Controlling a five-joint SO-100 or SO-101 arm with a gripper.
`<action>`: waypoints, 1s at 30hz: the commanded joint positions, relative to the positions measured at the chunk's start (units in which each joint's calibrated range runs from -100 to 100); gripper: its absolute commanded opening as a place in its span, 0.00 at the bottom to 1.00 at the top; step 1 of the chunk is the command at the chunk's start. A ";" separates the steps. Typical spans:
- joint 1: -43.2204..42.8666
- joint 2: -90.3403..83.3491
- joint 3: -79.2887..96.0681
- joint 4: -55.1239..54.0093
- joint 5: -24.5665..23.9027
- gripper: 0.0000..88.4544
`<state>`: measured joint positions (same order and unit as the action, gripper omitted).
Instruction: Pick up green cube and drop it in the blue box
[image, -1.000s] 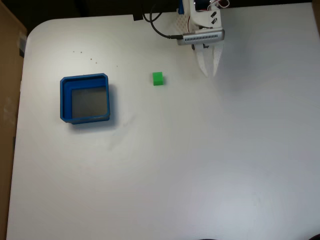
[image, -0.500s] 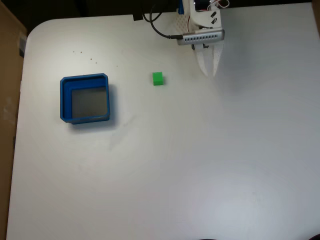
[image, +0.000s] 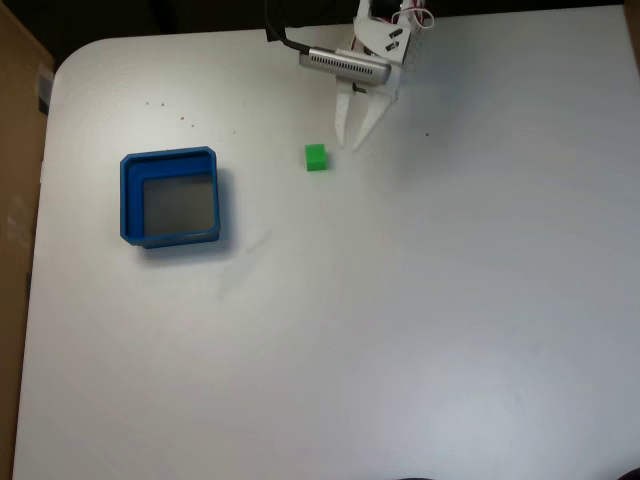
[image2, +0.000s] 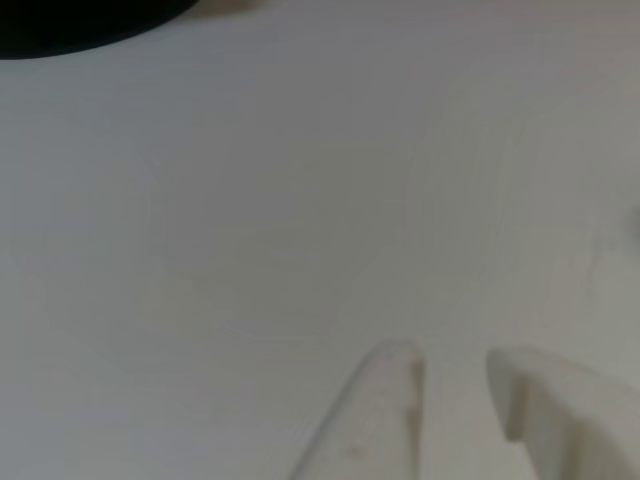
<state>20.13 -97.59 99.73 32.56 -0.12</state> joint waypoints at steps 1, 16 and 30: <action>4.73 -0.74 0.00 -1.37 0.20 0.02; 16.65 -0.74 0.00 -1.37 0.20 0.02; 18.09 -0.74 0.00 -1.37 0.20 0.02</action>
<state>37.77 -97.59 99.73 32.56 0.07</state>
